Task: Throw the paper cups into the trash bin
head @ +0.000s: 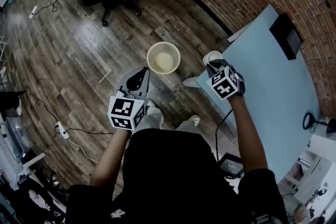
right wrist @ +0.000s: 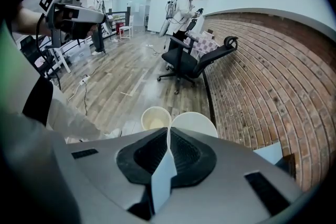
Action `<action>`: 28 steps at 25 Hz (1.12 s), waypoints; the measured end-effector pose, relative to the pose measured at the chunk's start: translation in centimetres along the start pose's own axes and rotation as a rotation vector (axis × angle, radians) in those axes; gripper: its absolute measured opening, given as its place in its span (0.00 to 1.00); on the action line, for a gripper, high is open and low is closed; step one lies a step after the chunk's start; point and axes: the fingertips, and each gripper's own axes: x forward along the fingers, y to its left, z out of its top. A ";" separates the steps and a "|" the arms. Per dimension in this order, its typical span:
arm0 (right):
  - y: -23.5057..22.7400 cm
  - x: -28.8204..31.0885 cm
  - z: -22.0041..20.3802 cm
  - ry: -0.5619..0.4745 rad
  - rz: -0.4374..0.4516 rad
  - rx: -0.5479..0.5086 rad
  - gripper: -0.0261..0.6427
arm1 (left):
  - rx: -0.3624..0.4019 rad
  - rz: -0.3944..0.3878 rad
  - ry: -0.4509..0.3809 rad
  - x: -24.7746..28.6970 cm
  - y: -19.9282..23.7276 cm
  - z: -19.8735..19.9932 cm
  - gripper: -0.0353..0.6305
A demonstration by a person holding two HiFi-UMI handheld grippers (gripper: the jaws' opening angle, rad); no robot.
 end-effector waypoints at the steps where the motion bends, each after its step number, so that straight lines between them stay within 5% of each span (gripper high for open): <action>1: 0.5 0.4 0.7 0.002 0.004 0.001 0.07 | -0.001 -0.003 -0.002 -0.2 0.8 0.0 0.06; 15: 3.9 5.6 8.0 0.027 0.054 -0.012 0.07 | -0.051 0.000 0.013 -0.8 9.0 -0.9 0.06; 28: 2.2 10.9 10.9 0.013 0.164 -0.079 0.07 | -0.141 0.036 0.092 4.0 8.1 -3.7 0.06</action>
